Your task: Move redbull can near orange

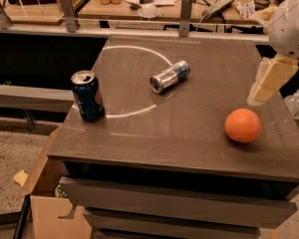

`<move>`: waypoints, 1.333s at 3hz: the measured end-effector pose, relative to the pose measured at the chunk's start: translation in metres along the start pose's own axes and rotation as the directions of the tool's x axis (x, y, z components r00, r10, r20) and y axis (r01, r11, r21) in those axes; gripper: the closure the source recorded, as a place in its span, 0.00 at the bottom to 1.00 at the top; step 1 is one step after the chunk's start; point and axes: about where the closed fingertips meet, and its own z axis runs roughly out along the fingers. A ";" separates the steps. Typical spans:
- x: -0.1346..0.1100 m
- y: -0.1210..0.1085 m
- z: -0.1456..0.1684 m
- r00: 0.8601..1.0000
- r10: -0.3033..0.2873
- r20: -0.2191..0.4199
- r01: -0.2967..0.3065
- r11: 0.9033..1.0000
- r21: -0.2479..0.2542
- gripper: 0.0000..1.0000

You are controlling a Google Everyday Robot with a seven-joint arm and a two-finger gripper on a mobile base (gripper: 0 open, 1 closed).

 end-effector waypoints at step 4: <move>-0.017 -0.060 0.035 0.977 -0.178 0.115 0.164 0.978 0.127 0.00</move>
Offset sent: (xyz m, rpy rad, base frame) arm 0.0405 0.0011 0.0074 0.0210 -0.1130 0.0352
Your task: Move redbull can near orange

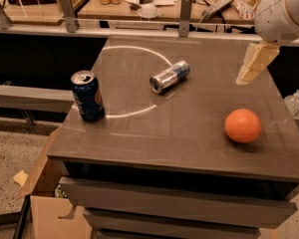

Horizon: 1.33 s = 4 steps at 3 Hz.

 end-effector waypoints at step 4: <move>-0.023 -0.001 0.096 0.927 -0.340 0.159 0.359 0.926 -0.116 0.00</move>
Offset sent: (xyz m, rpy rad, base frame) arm 0.0485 0.0291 -0.0394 -0.1431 -0.0023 0.4354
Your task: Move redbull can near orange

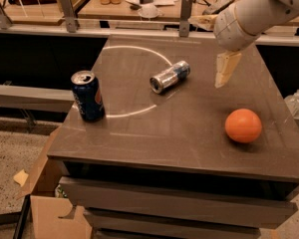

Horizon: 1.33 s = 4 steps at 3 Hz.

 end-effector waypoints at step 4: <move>-0.020 -0.010 0.085 0.999 -0.040 0.035 0.045 0.989 -0.143 0.00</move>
Offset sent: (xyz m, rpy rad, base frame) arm 0.0317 0.0511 -0.0505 -0.0313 0.0786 0.0445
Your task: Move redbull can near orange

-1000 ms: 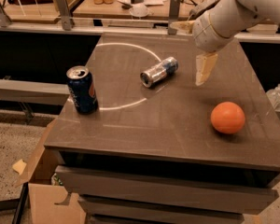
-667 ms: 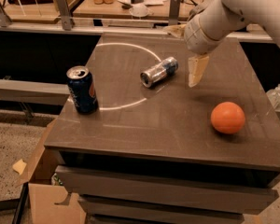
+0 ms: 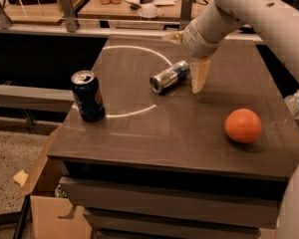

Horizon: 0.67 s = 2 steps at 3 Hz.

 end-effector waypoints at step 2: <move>-0.002 -0.001 0.019 1.000 -0.006 0.012 0.006 0.999 -0.050 0.00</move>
Offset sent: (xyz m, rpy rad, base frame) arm 0.0101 0.0120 -0.0171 -0.0244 0.0558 0.0180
